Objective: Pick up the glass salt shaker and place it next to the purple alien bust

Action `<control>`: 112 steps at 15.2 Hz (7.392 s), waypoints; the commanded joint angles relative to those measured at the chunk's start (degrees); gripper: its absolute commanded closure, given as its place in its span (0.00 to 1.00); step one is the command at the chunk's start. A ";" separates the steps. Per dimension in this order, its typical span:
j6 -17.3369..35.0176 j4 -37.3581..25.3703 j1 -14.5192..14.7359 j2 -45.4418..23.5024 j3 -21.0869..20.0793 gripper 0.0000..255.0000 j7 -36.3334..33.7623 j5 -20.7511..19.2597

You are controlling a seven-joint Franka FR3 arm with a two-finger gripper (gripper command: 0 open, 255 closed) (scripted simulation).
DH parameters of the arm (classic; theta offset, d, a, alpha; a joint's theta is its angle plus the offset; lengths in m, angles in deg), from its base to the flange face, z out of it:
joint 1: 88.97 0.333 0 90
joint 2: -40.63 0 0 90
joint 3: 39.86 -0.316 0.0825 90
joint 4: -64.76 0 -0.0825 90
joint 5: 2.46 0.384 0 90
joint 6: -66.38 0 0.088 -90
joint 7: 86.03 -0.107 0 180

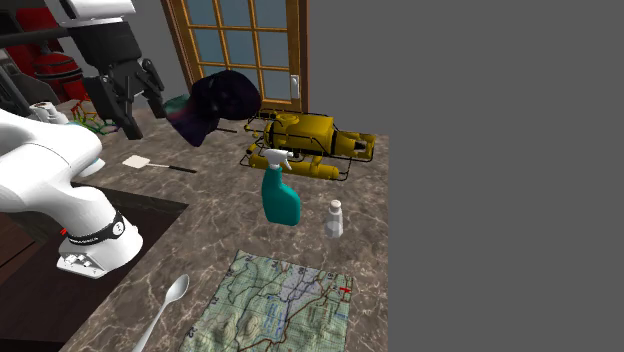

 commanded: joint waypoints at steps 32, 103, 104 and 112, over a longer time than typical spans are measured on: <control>49.71 -17.29 2.09 -58.16 -1.50 0.00 -10.11 12.67; 22.00 -39.88 2.30 -52.83 -0.95 1.00 -14.09 9.99; 21.22 -40.71 2.30 -52.87 -0.95 1.00 -14.16 9.97; 14.79 -48.03 2.22 -53.75 -0.89 1.00 -14.69 9.79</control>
